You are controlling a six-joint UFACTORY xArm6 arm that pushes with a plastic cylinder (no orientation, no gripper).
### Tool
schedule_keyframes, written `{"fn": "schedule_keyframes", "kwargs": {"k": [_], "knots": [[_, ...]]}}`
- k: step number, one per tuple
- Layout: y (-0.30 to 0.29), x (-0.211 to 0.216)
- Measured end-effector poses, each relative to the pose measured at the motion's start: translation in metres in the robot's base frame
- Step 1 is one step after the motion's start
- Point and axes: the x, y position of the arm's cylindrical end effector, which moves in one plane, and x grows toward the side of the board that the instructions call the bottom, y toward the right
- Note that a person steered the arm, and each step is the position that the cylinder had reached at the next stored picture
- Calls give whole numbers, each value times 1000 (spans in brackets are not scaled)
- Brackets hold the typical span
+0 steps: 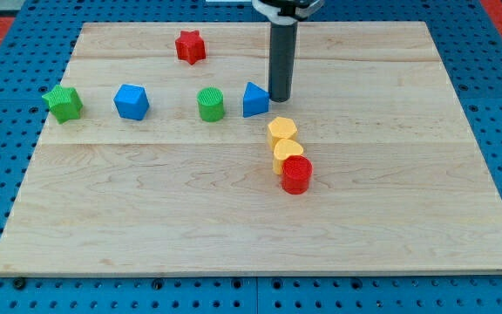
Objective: Slide the blue triangle and green circle a bit left and up
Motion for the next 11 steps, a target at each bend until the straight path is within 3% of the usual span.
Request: {"fn": "schedule_keyframes", "kwargs": {"k": [4,6,9,11], "knots": [[-43,0],[-15,25],[-30,21],[-67,20]]}}
